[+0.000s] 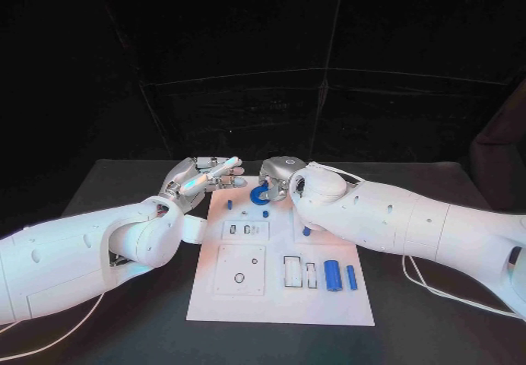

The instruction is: Assemble the parts on the task board

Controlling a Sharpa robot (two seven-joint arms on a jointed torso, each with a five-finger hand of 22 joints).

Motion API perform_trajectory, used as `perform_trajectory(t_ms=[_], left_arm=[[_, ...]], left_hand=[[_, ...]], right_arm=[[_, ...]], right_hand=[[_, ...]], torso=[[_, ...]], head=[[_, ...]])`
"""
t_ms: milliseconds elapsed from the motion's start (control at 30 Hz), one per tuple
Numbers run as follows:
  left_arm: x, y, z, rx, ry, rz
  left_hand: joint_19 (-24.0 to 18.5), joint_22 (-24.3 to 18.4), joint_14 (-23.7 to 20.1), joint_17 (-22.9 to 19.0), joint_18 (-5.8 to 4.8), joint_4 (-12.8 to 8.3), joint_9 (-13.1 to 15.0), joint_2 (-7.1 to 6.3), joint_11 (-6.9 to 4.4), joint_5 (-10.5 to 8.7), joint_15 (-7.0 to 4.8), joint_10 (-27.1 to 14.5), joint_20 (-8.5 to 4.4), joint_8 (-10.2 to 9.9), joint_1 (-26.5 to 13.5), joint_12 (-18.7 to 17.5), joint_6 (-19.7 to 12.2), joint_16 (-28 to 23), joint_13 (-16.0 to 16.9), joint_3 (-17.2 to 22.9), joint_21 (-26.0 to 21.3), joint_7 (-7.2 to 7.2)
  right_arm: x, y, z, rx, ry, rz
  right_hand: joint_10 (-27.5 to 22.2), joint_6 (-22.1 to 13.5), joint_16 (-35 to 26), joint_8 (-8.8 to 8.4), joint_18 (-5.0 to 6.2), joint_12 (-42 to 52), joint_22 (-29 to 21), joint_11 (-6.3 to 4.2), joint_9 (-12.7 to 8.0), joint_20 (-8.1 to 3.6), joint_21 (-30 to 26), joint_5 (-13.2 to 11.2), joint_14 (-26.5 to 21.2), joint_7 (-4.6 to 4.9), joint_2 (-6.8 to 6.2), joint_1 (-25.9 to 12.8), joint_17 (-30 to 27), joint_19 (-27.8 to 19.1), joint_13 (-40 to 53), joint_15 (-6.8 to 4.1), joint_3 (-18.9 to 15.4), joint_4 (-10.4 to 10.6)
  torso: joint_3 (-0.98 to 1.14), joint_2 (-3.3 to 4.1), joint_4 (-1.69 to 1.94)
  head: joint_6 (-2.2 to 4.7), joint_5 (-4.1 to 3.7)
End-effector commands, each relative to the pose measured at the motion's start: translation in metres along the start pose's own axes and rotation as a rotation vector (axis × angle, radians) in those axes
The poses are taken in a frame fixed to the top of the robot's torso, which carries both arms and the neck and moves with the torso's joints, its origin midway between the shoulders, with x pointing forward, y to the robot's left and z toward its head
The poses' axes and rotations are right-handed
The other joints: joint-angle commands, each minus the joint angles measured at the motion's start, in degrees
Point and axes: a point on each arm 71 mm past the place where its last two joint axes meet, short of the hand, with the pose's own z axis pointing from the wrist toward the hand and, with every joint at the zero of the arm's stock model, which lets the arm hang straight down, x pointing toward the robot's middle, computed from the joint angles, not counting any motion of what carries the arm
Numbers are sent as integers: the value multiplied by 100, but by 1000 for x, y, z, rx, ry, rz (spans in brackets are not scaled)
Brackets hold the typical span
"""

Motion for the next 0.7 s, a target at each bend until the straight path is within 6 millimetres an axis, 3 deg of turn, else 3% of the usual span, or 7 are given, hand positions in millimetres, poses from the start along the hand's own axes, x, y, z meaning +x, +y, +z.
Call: perform_trajectory(t_ms=[33,267,333,500,700], left_arm=[[1,-1,0,7,8,-3],[1,-1,0,6,7,-2],[1,-1,0,6,8,-3],[0,-1,0,6,7,-3],[-2,-1,0,7,3,-1]], left_hand=[[39,-6,12,8,38,-34,-8,32,11,3,6,0,8,-40,-17,-33,15,-23,-10,12,-39,5],[39,-6,12,8,38,-34,-8,32,11,3,6,0,8,-40,-17,-33,15,-23,-10,12,-39,5],[39,-6,12,8,38,-34,-8,32,11,3,6,0,8,-40,-17,-33,15,-23,-10,12,-39,5],[39,-6,12,8,38,-34,-8,32,11,3,6,0,8,-40,-17,-33,15,-23,-10,12,-39,5],[39,-7,12,9,38,-38,-8,33,11,3,7,-2,9,-43,-19,-38,13,-28,-10,11,-43,5]], right_arm=[[-1,-2,0,23,-3,-19],[0,-1,-1,10,15,-11],[-1,-1,-2,3,4,3],[-8,-8,-12,-42,-62,77],[-19,-36,-37,-117,-140,212]], right_hand=[[235,-80,-19,-47,-39,-43,751,36,0,45,-5,-30,463,20,-14,-90,790,10,917,45,-81,4],[211,-191,-19,-112,-36,-84,738,64,8,72,-13,-21,463,46,-181,-354,796,-2,885,73,-427,201],[222,-155,-14,-93,-38,-69,753,70,25,89,-9,9,467,44,-122,-520,811,9,899,82,-687,455],[245,-35,-8,-42,-42,-35,774,44,44,80,-1,109,471,14,-6,-577,827,26,929,66,-862,638],[225,-3,-34,-46,-25,-73,705,29,36,61,-30,338,457,2,152,-198,767,-28,903,48,-861,505]], torso=[[-1,0,7],[2,1,-2],[1,1,-1],[6,-5,-7],[5,-16,-35]], head=[[-2,-7],[-3,-6],[-2,-5],[18,-3],[63,-13]])
